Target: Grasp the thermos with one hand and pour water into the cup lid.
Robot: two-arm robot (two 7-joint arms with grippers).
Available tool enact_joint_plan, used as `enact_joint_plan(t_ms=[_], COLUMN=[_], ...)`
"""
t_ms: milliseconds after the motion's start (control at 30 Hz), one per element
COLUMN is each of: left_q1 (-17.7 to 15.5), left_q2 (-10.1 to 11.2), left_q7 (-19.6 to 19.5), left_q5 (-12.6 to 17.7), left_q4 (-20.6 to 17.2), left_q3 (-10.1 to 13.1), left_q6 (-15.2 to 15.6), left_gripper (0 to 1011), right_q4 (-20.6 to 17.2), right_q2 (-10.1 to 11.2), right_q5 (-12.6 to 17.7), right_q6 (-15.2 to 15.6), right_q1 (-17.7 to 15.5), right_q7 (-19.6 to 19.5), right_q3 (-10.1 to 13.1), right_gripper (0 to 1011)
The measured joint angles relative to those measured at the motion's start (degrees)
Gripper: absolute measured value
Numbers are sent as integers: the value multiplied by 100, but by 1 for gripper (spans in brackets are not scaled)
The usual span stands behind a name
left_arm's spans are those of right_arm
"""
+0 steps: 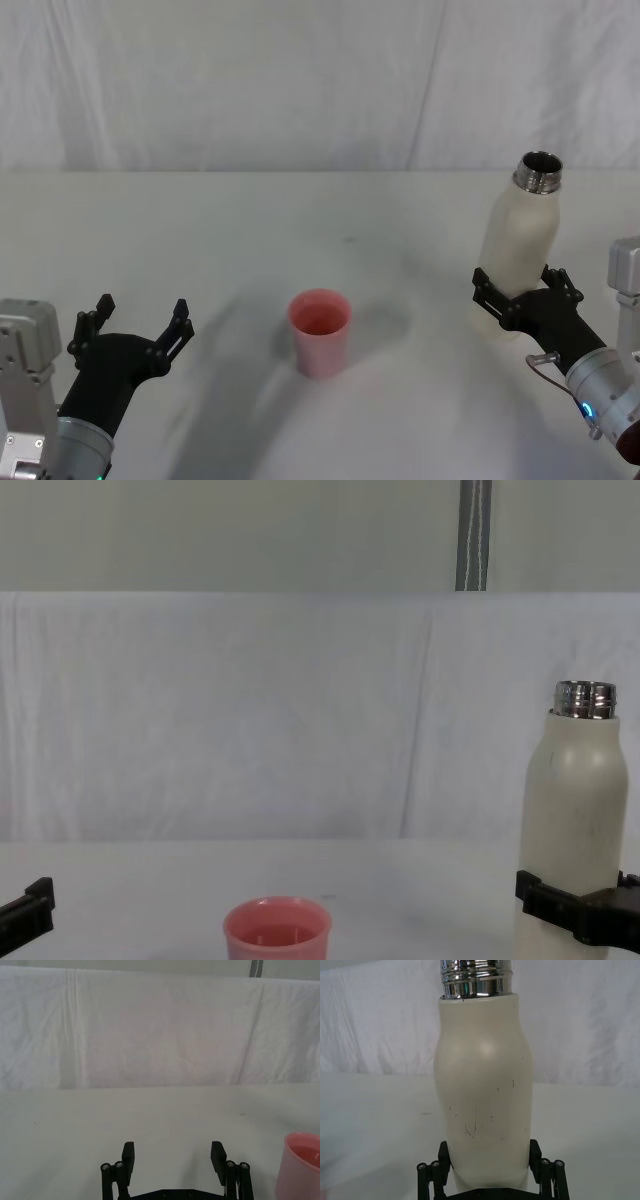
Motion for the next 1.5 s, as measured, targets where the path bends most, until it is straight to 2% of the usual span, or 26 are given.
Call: enact_joint_plan(t_ms=[800, 1200, 1500], left_q1=[0, 0, 0], left_q2=[0, 0, 0], left_q7=[0, 0, 0], left_q5=[0, 0, 0], left_q4=[0, 0, 0], left_q3=[0, 0, 0], left_q6=[0, 0, 0], left_gripper=[1001, 1001, 1001], right_q4=[-49, -407, -757], right_q2=[41, 251, 502], right_q5=[-49, -662, -1479], right_q6=[1, 103, 245], right_q1=[0, -2, -1], right_q7=[5, -126, -257], right_q3=[-27, -180, -334], right_gripper=[955, 955, 955])
